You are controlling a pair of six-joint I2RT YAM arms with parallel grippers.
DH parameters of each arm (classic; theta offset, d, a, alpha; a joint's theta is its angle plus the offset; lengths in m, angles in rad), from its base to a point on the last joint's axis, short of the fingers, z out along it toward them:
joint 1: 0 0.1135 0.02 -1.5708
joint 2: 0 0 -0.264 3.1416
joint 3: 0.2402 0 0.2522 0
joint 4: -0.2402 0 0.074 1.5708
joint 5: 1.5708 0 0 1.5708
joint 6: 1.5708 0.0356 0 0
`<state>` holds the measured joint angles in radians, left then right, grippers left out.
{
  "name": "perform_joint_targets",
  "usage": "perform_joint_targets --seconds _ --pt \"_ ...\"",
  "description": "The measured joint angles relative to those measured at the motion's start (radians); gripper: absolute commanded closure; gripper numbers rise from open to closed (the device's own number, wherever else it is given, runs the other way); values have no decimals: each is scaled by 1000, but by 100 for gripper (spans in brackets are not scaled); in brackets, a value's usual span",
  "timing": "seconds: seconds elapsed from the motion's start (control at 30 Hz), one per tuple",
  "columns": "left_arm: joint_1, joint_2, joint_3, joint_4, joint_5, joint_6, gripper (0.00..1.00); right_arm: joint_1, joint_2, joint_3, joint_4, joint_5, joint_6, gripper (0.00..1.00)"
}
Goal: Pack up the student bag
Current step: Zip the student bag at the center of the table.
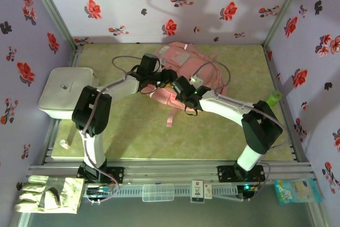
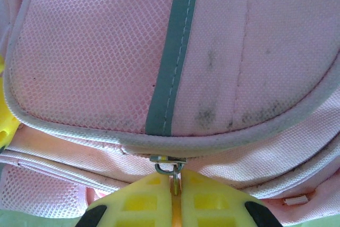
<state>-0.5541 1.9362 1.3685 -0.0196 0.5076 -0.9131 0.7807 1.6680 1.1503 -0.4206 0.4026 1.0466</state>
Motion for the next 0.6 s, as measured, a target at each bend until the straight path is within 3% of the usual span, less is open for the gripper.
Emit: perform_joint_targets --seconds 0.3,0.6 --pt "-11 28 43 -74 -19 50 100 0 0 -9 1 12 1 95" --pt "-9 28 50 -106 -26 90 100 -48 -111 -116 -1 58 -8 95"
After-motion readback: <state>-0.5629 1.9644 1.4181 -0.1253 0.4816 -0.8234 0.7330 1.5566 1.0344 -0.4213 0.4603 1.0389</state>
